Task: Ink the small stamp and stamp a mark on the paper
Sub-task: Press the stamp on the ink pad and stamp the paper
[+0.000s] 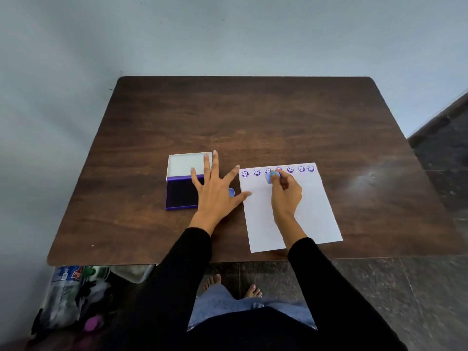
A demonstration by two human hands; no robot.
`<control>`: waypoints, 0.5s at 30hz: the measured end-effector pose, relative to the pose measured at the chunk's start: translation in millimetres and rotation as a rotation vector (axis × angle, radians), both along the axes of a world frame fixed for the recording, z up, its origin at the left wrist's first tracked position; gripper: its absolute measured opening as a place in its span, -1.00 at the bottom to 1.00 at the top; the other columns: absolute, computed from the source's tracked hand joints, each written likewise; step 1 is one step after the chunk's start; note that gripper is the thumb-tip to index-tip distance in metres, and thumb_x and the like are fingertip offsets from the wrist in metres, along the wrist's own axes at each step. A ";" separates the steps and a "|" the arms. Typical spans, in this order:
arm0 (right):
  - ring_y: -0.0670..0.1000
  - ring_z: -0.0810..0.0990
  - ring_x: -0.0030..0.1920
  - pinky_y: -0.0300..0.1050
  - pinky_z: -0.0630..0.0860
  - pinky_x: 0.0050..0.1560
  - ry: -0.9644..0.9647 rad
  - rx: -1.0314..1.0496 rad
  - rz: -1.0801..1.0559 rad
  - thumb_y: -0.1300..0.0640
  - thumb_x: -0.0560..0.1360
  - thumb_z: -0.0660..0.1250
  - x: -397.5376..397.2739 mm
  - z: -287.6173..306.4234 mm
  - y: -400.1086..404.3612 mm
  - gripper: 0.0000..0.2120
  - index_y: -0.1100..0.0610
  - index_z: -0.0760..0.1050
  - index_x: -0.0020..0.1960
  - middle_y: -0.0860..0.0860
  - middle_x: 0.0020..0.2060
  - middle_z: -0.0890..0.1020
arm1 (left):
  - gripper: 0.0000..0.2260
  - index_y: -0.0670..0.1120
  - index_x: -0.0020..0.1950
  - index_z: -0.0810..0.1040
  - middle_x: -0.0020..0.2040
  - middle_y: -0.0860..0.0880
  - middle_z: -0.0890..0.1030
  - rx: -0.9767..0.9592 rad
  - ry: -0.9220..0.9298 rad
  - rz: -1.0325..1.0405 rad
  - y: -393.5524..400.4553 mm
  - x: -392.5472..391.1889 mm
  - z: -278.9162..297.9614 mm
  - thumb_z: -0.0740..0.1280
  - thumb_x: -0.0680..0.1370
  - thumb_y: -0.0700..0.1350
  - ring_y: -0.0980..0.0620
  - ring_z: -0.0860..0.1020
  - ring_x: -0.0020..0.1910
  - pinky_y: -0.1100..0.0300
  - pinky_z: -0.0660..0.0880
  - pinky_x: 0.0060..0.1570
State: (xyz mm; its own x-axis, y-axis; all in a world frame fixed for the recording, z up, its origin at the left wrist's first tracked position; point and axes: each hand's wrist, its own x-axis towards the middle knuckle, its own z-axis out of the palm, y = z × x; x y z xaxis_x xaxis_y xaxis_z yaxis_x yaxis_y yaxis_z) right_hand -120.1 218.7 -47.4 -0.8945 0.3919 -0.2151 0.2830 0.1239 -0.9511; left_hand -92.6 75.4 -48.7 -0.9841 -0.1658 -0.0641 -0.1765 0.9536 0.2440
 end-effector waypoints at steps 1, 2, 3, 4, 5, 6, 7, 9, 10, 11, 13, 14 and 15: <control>-0.18 0.57 -0.23 -0.45 0.40 -0.26 0.000 0.004 0.000 0.02 0.48 0.35 0.3 -0.8 -0.3 -0.78 0.10 0.58 0.06 -0.06 -0.12 0.62 | -0.31 0.24 0.46 0.22 0.56 -0.09 -0.27 -0.021 -0.037 -0.026 -0.6 -6.6 0.2 0.27 0.38 0.40 -0.15 -0.35 0.50 -0.33 -0.30 0.35; -0.17 0.57 -0.23 -0.46 0.40 -0.25 -0.001 0.005 -0.002 0.02 0.48 0.35 0.5 -1.7 -0.6 -0.78 0.11 0.58 0.06 -0.05 -0.11 0.63 | -0.31 0.25 0.44 0.25 0.56 -0.09 -0.30 -0.039 -0.066 -0.048 -2.1 -11.6 -0.1 0.27 0.36 0.41 -0.16 -0.38 0.49 -0.34 -0.31 0.33; -0.17 0.57 -0.22 -0.46 0.40 -0.24 -0.003 0.007 -0.004 0.03 0.48 0.36 0.8 -2.1 -1.0 -0.79 0.11 0.58 0.06 -0.03 -0.10 0.64 | -0.32 0.25 0.43 0.28 0.55 -0.09 -0.31 -0.053 -0.090 -0.067 -4.0 -14.6 -1.1 0.29 0.35 0.41 -0.16 -0.40 0.48 -0.35 -0.31 0.32; -0.16 0.57 -0.21 -0.47 0.40 -0.24 -0.003 0.012 -0.006 0.04 0.48 0.36 1.3 -1.9 -1.2 -0.79 0.12 0.59 0.06 -0.01 -0.09 0.66 | -0.33 0.24 0.41 0.32 0.55 -0.09 -0.32 -0.063 -0.112 -0.078 -5.6 -15.7 -2.6 0.30 0.34 0.41 -0.16 -0.40 0.48 -0.36 -0.32 0.32; -0.16 0.57 -0.21 -0.48 0.40 -0.23 -0.002 0.018 -0.009 0.04 0.48 0.37 1.7 -1.5 -1.7 -0.79 0.12 0.59 0.06 0.00 -0.08 0.66 | -0.33 0.24 0.41 0.33 0.55 -0.09 -0.32 -0.065 -0.131 -0.084 -6.8 -16.2 -4.3 0.31 0.34 0.40 -0.17 -0.41 0.48 -0.37 -0.32 0.32; -0.16 0.57 -0.21 -0.49 0.40 -0.22 0.001 0.024 -0.017 0.05 0.47 0.38 1.9 -1.0 -2.2 -0.78 0.13 0.59 0.06 0.01 -0.07 0.67 | -0.33 0.24 0.40 0.34 0.55 -0.09 -0.31 -0.058 -0.145 -0.084 -7.8 -16.4 -5.6 0.32 0.33 0.40 -0.17 -0.40 0.48 -0.37 -0.32 0.32; -0.15 0.58 -0.20 -0.48 0.40 -0.21 0.005 0.028 -0.027 0.05 0.47 0.38 2.5 -0.7 -3.0 -0.77 0.13 0.59 0.07 0.02 -0.05 0.67 | -0.33 0.24 0.40 0.34 0.55 -0.09 -0.31 -0.049 -0.154 -0.081 -8.2 -16.8 -6.4 0.32 0.33 0.40 -0.17 -0.40 0.48 -0.37 -0.32 0.31; -0.11 0.59 -0.14 -0.46 0.43 -0.18 0.020 0.032 -0.050 0.06 0.45 0.40 5.0 -0.1 -5.6 -0.75 0.13 0.58 0.09 0.03 -0.02 0.67 | -0.31 0.24 0.41 0.33 0.55 -0.09 -0.31 -0.041 -0.156 -0.081 -8.4 -18.3 -5.4 0.33 0.32 0.40 -0.18 -0.40 0.48 -0.36 -0.34 0.31; -0.10 0.59 -0.12 -0.46 0.44 -0.17 0.030 0.033 -0.060 0.06 0.45 0.41 6.6 -0.2 -7.4 -0.74 0.13 0.57 0.09 0.04 -0.02 0.68 | -0.30 0.25 0.41 0.32 0.55 -0.09 -0.32 -0.041 -0.154 -0.088 -8.5 -19.7 -4.5 0.33 0.31 0.41 -0.18 -0.40 0.48 -0.36 -0.34 0.31; -0.10 0.60 -0.11 -0.47 0.45 -0.17 0.040 0.036 -0.068 0.06 0.44 0.42 8.3 -0.6 -9.4 -0.73 0.14 0.57 0.10 0.04 -0.01 0.68 | -0.29 0.25 0.41 0.31 0.54 -0.10 -0.33 -0.047 -0.154 -0.098 -8.8 -21.1 -3.5 0.33 0.30 0.41 -0.19 -0.40 0.48 -0.36 -0.34 0.31; -0.09 0.60 -0.10 -0.49 0.46 -0.18 0.052 0.049 -0.071 0.06 0.43 0.43 10.6 -1.7 -13.8 -0.71 0.14 0.58 0.11 0.05 0.02 0.68 | -0.28 0.27 0.41 0.30 0.54 -0.10 -0.35 -0.066 -0.155 -0.116 -9.9 -23.6 -1.7 0.32 0.29 0.43 -0.20 -0.40 0.48 -0.35 -0.34 0.32; -0.09 0.60 -0.10 -0.51 0.46 -0.19 0.055 0.051 -0.067 0.07 0.42 0.44 11.4 -2.0 -16.1 -0.71 0.15 0.58 0.11 0.05 0.03 0.67 | -0.27 0.27 0.41 0.30 0.54 -0.10 -0.35 -0.074 -0.156 -0.122 -10.4 -24.3 -0.7 0.32 0.28 0.44 -0.20 -0.40 0.48 -0.35 -0.34 0.32; -0.10 0.60 -0.11 -0.54 0.47 -0.21 0.059 0.051 -0.060 0.08 0.42 0.44 11.9 -2.8 -18.3 -0.71 0.15 0.58 0.10 0.06 0.03 0.67 | -0.27 0.28 0.41 0.30 0.54 -0.10 -0.36 -0.078 -0.158 -0.123 -10.8 -24.8 -0.3 0.31 0.28 0.45 -0.20 -0.40 0.48 -0.35 -0.34 0.33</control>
